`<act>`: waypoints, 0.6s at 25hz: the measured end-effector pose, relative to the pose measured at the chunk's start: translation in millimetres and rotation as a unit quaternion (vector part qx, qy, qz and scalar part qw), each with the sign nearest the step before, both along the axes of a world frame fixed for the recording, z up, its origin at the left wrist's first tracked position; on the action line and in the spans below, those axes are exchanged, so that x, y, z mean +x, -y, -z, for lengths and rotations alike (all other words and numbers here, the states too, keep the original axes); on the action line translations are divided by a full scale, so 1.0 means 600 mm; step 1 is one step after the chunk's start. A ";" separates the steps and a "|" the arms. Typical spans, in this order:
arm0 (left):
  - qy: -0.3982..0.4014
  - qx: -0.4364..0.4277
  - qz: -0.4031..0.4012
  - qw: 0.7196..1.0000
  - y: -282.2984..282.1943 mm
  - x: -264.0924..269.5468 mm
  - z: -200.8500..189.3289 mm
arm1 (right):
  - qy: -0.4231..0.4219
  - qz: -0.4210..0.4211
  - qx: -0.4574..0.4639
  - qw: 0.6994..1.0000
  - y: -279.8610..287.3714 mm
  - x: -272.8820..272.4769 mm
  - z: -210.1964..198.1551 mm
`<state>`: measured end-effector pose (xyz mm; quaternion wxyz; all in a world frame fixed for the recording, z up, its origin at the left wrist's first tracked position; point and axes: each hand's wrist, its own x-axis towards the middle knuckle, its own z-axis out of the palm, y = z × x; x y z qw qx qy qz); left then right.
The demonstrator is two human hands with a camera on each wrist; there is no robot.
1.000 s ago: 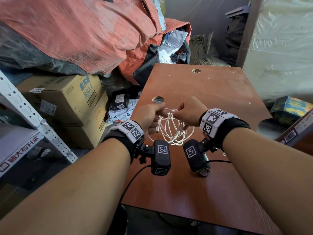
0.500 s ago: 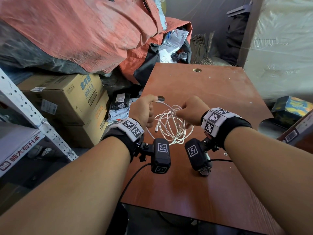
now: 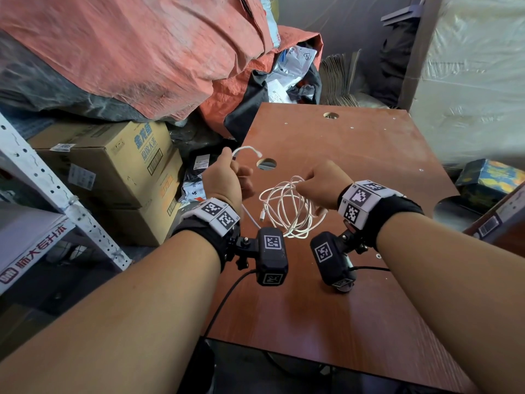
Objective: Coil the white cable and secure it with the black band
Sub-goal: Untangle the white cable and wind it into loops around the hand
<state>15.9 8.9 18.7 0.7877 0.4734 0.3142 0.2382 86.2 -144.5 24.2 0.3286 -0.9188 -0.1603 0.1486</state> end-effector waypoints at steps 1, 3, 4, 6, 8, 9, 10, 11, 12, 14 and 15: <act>-0.003 -0.007 -0.006 1.000 0.001 0.000 0.002 | -0.006 -0.001 0.008 1.000 0.001 0.000 0.000; -0.024 0.004 -0.001 1.000 0.003 -0.001 0.004 | -0.026 0.004 0.029 0.999 -0.001 -0.002 0.001; -0.040 0.022 0.010 0.999 0.005 -0.002 0.006 | -0.038 0.013 0.044 0.998 -0.002 -0.002 0.002; -0.066 0.068 0.031 0.995 0.010 -0.004 0.010 | -0.059 0.033 0.068 0.995 -0.002 -0.002 0.004; -0.079 0.099 0.048 0.991 0.013 -0.007 0.014 | -0.062 0.037 0.062 0.995 -0.003 0.003 0.008; -0.084 0.104 0.057 0.989 0.013 -0.008 0.016 | -0.056 0.036 0.053 0.996 -0.003 0.005 0.011; -0.090 0.106 0.065 0.988 0.014 -0.008 0.018 | -0.049 0.034 0.046 0.997 -0.003 0.006 0.013; -0.097 0.111 0.071 0.986 0.013 -0.009 0.020 | -0.046 0.033 0.042 0.998 -0.003 0.006 0.014; -0.106 0.121 0.074 0.984 0.012 -0.008 0.022 | -0.047 0.031 0.041 0.998 -0.003 0.007 0.016; -0.117 0.140 0.076 0.980 0.011 -0.007 0.025 | -0.046 0.021 0.038 0.998 -0.003 0.007 0.021; -0.119 0.147 0.076 0.979 0.010 -0.006 0.026 | -0.041 0.015 0.038 0.998 -0.003 0.008 0.024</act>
